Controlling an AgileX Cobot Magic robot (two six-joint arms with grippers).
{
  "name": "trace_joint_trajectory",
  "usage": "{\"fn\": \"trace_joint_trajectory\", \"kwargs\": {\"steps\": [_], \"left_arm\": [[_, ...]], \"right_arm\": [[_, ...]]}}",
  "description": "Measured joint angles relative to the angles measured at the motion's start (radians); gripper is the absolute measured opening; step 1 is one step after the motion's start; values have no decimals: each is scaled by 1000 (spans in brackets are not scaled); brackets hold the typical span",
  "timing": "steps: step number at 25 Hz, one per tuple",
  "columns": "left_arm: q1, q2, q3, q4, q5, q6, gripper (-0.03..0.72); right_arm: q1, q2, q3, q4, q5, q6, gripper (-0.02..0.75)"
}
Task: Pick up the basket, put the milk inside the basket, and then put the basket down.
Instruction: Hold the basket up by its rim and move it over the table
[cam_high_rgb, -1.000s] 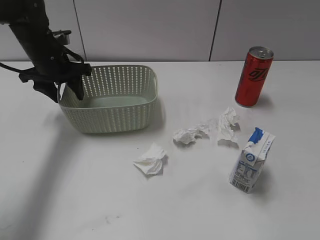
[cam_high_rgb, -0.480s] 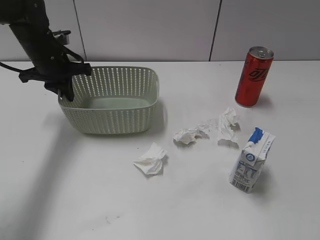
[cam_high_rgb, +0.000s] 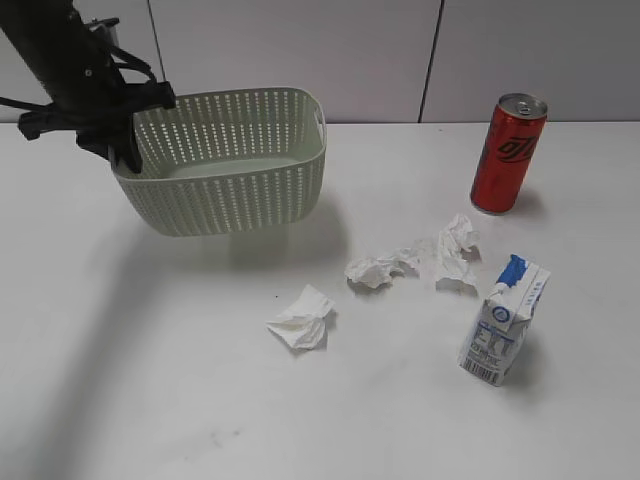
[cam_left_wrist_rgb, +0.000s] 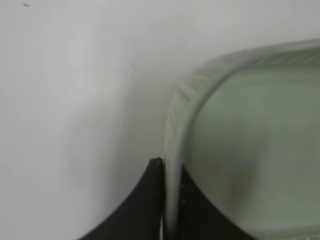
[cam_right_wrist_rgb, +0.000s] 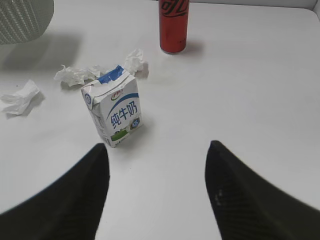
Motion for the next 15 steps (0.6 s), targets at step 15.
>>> {"fn": "trace_joint_trajectory", "kwargs": {"steps": [15], "left_arm": [[-115, -361, 504, -62, -270, -29, -2]], "right_arm": [[0, 1, 0, -11, 0, 0, 483]]}}
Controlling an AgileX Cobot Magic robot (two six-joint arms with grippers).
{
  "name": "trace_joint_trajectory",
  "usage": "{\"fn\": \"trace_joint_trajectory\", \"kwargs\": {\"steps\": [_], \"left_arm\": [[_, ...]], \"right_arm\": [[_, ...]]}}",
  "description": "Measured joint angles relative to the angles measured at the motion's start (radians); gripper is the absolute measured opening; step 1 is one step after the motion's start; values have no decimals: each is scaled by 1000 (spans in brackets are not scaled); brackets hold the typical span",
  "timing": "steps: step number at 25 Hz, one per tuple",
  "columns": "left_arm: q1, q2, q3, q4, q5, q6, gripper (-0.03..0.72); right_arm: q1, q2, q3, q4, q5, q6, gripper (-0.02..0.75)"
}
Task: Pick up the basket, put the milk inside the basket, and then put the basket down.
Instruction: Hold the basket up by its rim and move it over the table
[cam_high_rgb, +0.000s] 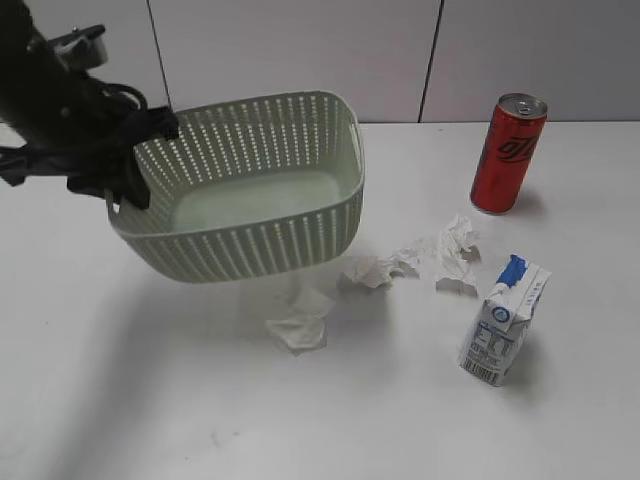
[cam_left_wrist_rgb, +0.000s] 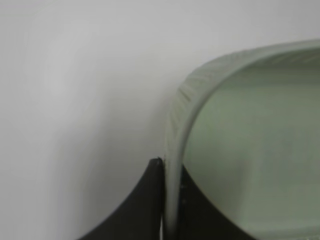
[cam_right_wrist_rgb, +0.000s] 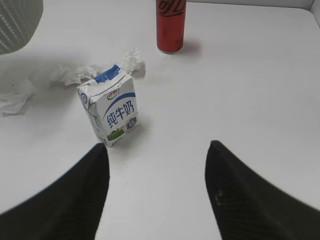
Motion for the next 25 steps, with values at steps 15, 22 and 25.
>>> {"fn": "trace_joint_trajectory", "kwargs": {"steps": [15, 22, 25], "left_arm": [[-15, -72, 146, 62, -100, 0, -2], [-15, -72, 146, 114, -103, 5, -2], [-15, -72, 146, 139, -110, 6, -2]], "right_arm": [[0, 567, -232, -2, 24, 292, 483], [0, 1001, -314, 65, 14, 305, 483], [0, 1166, -316, 163, -7, 284, 508]]}}
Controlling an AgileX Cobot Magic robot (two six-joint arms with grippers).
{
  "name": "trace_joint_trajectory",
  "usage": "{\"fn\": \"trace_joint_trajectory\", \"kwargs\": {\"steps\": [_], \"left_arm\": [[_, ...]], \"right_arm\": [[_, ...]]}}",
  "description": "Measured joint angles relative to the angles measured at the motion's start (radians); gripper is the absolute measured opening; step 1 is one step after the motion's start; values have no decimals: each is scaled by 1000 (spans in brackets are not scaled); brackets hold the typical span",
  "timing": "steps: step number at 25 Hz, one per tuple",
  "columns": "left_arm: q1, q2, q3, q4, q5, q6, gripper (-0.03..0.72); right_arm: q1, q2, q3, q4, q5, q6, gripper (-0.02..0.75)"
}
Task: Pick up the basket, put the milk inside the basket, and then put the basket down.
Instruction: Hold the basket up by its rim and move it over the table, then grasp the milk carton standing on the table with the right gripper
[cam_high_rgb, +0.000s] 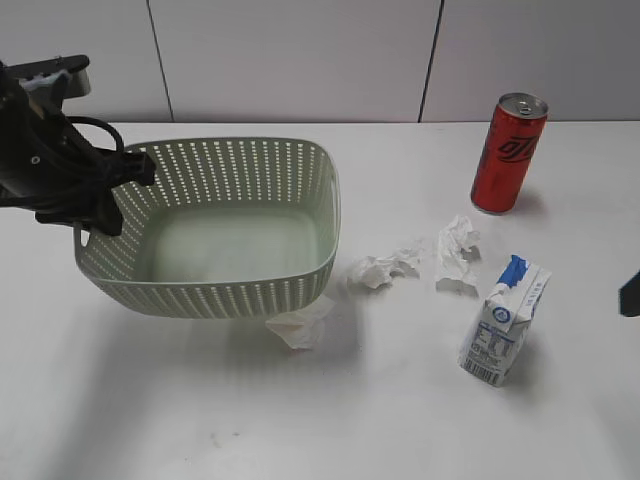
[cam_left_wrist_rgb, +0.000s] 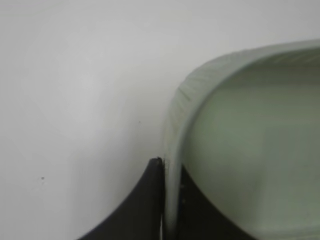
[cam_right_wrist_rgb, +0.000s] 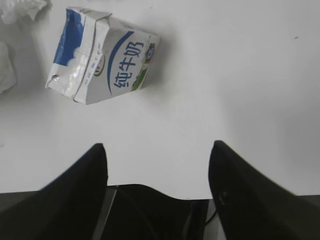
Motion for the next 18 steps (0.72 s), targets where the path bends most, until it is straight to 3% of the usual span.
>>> {"fn": "trace_joint_trajectory", "kwargs": {"steps": [5, 8, 14, 18], "left_arm": [[0, 0, 0, 8, -10, 1, -2], [0, 0, 0, 16, -13, 1, -2], [0, 0, 0, 29, -13, 1, -2], [0, 0, 0, 31, -13, 1, -2]], "right_arm": [[15, 208, -58, 174, -14, -82, 629], [72, 281, -126, 171, -25, -49, 644], [262, 414, -313, -127, 14, 212, 644], [343, 500, -369, -208, 32, 341, 640]]}}
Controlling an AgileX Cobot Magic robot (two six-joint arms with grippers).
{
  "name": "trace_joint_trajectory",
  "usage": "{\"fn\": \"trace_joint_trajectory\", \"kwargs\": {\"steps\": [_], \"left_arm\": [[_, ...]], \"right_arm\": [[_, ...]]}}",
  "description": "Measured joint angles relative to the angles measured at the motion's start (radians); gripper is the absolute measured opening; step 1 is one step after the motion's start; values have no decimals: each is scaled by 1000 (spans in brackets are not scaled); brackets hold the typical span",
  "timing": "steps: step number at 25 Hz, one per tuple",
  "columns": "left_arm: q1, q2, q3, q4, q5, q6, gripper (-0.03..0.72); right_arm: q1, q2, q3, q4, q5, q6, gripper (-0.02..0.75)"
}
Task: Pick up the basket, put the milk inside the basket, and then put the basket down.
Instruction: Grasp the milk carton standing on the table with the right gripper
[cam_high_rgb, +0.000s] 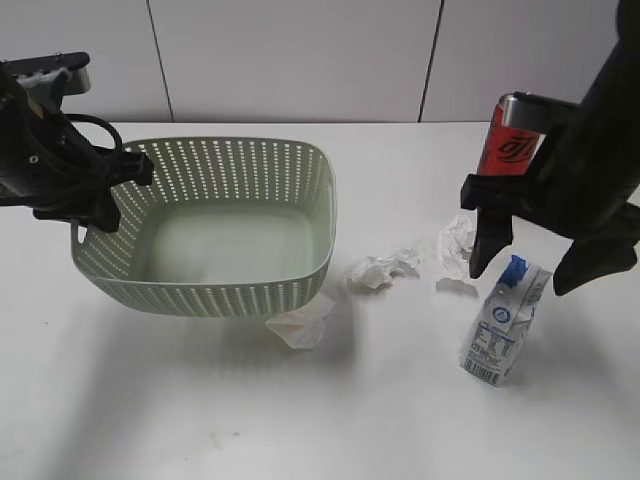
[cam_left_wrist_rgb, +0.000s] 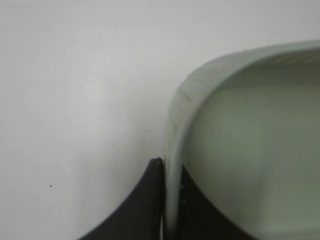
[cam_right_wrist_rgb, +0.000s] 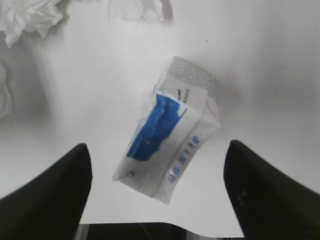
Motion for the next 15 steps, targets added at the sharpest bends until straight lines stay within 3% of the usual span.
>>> {"fn": "trace_joint_trajectory", "kwargs": {"steps": [11, 15], "left_arm": [[0, 0, 0, 4, 0, 0, -2], [0, 0, 0, 4, 0, 0, -2]], "right_arm": [[34, 138, -2, -36, -7, 124, 575], [34, 148, -2, -36, -8, 131, 459]]}}
